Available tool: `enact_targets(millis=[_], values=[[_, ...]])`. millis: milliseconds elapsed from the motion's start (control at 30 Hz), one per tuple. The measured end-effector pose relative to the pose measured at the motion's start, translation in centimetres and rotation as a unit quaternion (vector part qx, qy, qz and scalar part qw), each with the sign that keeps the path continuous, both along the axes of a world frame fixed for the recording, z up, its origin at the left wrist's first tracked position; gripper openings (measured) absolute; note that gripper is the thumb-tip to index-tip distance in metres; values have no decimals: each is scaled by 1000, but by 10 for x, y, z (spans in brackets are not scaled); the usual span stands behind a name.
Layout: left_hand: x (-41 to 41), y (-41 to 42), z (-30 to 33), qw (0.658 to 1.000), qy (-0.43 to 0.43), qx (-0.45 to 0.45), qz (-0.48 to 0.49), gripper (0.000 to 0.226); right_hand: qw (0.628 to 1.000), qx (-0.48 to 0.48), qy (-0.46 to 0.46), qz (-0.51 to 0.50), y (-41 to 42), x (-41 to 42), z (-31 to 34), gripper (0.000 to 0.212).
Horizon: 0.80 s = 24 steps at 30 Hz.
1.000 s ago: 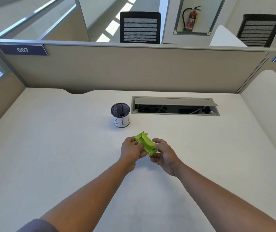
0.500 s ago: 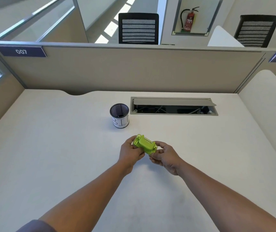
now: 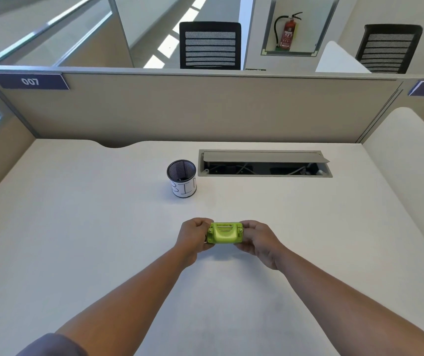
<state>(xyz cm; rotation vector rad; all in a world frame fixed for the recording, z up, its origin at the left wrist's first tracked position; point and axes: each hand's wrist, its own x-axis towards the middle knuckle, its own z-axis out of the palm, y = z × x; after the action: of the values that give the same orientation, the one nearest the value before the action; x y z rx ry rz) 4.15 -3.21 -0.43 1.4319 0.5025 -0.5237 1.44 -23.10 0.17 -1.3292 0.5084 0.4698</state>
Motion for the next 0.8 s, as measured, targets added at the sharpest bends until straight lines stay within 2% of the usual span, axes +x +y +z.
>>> enact_targets(millis=[267, 600, 800], values=[[1, 0, 0, 999, 22, 8, -27, 13, 999, -27, 26, -24, -3, 0, -4, 11], [2, -1, -5, 998, 23, 32, -44, 12, 998, -55, 33, -29, -4, -4, -3, 14], [5, 4, -1, 989, 55, 35, -134, 19, 996, -63, 62, -4, -6, -3, 2, 9]])
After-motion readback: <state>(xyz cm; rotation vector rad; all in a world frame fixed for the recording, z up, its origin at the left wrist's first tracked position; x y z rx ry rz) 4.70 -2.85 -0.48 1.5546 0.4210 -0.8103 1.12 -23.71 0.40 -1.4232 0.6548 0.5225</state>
